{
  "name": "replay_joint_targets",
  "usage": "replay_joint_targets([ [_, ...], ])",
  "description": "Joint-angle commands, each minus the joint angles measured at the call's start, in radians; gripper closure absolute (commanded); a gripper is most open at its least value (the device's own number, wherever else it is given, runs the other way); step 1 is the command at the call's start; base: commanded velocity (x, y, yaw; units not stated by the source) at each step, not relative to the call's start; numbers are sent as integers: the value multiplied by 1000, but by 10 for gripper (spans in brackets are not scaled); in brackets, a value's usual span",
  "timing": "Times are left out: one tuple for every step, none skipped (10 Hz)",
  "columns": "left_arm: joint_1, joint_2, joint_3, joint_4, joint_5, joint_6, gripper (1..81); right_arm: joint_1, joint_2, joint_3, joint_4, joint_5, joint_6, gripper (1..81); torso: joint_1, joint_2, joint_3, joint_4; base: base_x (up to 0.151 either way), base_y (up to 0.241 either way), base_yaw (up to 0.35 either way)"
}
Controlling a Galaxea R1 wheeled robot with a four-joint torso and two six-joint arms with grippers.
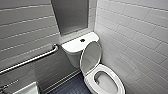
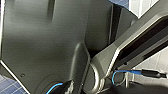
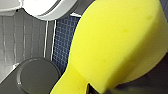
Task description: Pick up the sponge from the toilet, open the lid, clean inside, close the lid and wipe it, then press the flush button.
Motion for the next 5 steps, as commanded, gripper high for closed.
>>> replay_joint_targets([
  [29, -2, 5, -247, 76, 335, 10, 75, -94, 85, 7, -105, 7, 811, 0, 0, 0, 0, 0, 0, 0],
  [27, 8, -10, -489, 69, 592, 10, 110, -120, 107, 21, -122, 7, 811, 0, 0, 0, 0, 0, 0, 0],
  [27, 19, -13, -670, 65, 789, 10, 151, -142, 131, 39, -136, 6, 811, 0, 0, 0, 0, 0, 0, 0],
  [29, 32, -22, -796, 64, 932, 10, 205, -160, 146, 54, -162, 6, 811, 0, 0, 0, 0, 0, 0, 0],
  [29, 44, -33, -861, 65, 993, 10, 263, -169, 151, 71, -200, 7, 811, 0, 0, 0, 0, 0, 0, 0],
])
